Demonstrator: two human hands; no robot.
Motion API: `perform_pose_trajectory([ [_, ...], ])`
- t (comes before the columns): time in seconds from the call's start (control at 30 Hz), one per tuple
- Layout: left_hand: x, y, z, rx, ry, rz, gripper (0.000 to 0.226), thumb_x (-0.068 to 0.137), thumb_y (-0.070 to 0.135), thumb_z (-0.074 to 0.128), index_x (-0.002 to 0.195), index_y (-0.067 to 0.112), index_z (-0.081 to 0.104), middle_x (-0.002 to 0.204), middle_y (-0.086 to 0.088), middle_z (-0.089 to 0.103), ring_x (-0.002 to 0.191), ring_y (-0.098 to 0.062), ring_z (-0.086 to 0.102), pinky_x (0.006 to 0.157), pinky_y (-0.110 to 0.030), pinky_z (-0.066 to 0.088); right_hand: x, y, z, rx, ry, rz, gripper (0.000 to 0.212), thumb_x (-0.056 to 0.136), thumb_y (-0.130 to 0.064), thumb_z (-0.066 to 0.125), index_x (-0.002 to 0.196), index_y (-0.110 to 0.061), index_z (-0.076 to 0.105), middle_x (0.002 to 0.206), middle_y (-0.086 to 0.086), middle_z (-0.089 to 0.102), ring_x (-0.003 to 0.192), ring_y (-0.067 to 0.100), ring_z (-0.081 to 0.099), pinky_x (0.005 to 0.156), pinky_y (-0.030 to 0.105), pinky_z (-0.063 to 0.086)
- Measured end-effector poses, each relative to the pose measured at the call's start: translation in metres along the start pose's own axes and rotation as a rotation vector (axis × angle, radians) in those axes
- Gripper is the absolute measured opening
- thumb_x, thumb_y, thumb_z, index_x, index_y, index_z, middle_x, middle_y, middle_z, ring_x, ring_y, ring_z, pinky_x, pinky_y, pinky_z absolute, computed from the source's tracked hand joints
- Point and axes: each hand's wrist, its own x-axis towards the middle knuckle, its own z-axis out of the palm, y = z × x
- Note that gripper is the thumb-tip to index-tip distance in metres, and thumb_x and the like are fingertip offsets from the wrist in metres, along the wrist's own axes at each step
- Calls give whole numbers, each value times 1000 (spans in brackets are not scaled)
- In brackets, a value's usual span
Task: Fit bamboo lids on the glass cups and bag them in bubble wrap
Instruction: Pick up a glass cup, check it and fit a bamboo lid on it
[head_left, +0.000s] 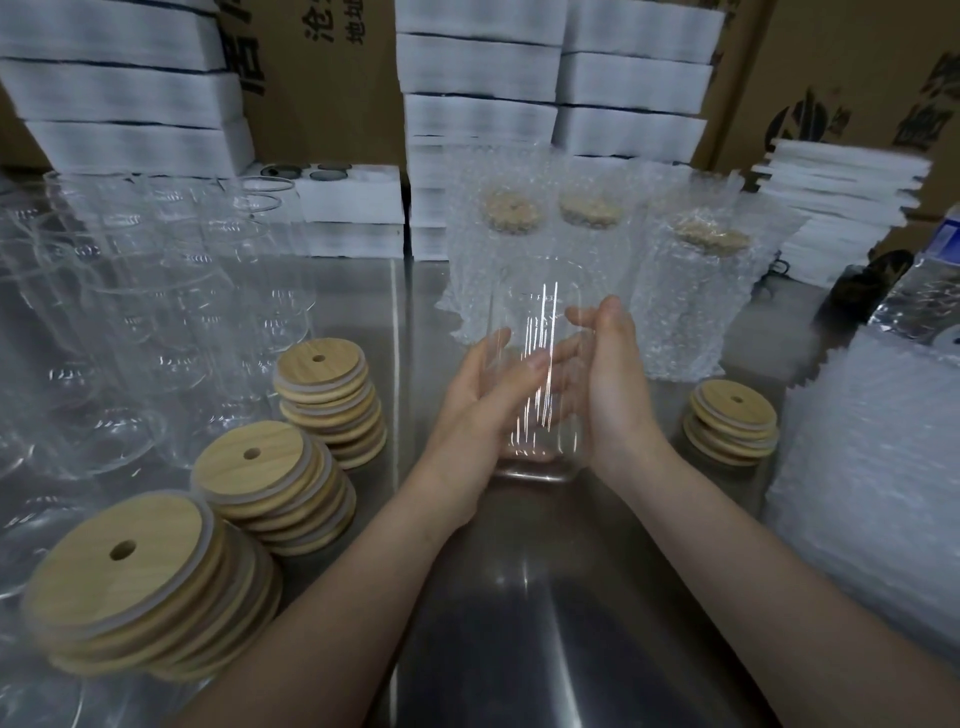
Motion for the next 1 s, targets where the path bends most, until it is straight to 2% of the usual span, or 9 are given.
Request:
perform_pose_trajectory([
  [0.1, -3, 7, -3, -149, -106, -59, 53, 85, 46, 61, 129, 17, 55, 121, -3, 69, 104, -26, 69, 66, -43, 60, -2, -1, -2, -12, 15, -81, 27, 105, -43, 34, 104, -22, 51, 67, 2, 66, 51, 21, 59, 47, 35, 50],
  [0.17, -2, 6, -6, -225, -185, -67, 42, 86, 50, 53, 114, 23, 68, 119, -3, 70, 99, -27, 70, 62, -37, 59, -3, -1, -3, -37, 24, -130, 23, 105, -42, 38, 101, -24, 52, 59, 0, 65, 47, 18, 59, 51, 36, 47],
  [0.27, 0, 7, -10, -273, -221, -123, 63, 84, 58, 51, 133, 17, 54, 130, -9, 64, 103, -42, 64, 63, -35, 57, -3, -2, -5, -95, 56, -226, 17, 104, -37, 43, 97, -26, 54, 58, -6, 60, 49, 7, 59, 48, 30, 44],
  [0.37, 6, 3, -16, -283, -277, -123, 68, 83, 62, 49, 134, 19, 54, 130, -15, 62, 85, -41, 68, 62, -36, 56, -1, -7, -8, -22, 25, -176, 20, 99, -40, 50, 99, -24, 61, 84, -7, 66, 71, 9, 65, 66, 27, 54],
  [0.47, 9, 3, -18, -279, -339, -103, 65, 81, 61, 53, 130, 18, 58, 125, -18, 62, 78, -36, 64, 63, -37, 53, 0, -10, -10, 151, -137, 22, 60, 85, -56, 48, 128, -16, 58, 125, 9, 66, 114, 24, 64, 98, 45, 51],
  [0.53, 10, 4, -20, -268, -336, -101, 62, 82, 55, 56, 131, 18, 57, 119, -19, 61, 79, -33, 56, 63, -36, 47, -1, -15, -9, 227, -219, 82, 71, 86, -57, 43, 140, -12, 49, 134, 11, 61, 123, 29, 58, 105, 48, 46],
  [0.67, 9, 2, -19, -103, -245, -30, 56, 84, 38, 58, 136, 18, 53, 121, -24, 61, 76, -30, 58, 62, -34, 46, -1, -18, -11, 293, -274, 88, 67, 88, -52, 43, 136, -7, 50, 125, 11, 62, 113, 26, 60, 95, 44, 50],
  [0.8, 5, 1, -14, -69, -183, 79, 52, 81, 25, 63, 132, 20, 54, 104, -10, 70, 72, -27, 62, 58, -31, 51, 1, -21, -15, 303, -309, 67, 55, 87, -50, 53, 125, -11, 54, 122, 11, 63, 112, 26, 59, 97, 45, 47],
  [1.0, 4, -6, -10, 185, -17, 275, 79, 69, 22, 77, 141, 25, 47, 112, -1, 71, 92, -12, 69, 77, -27, 55, 1, -24, -15, 226, -296, 4, 70, 52, -54, 87, 107, -16, 66, 106, 5, 71, 97, 18, 66, 88, 40, 53],
])
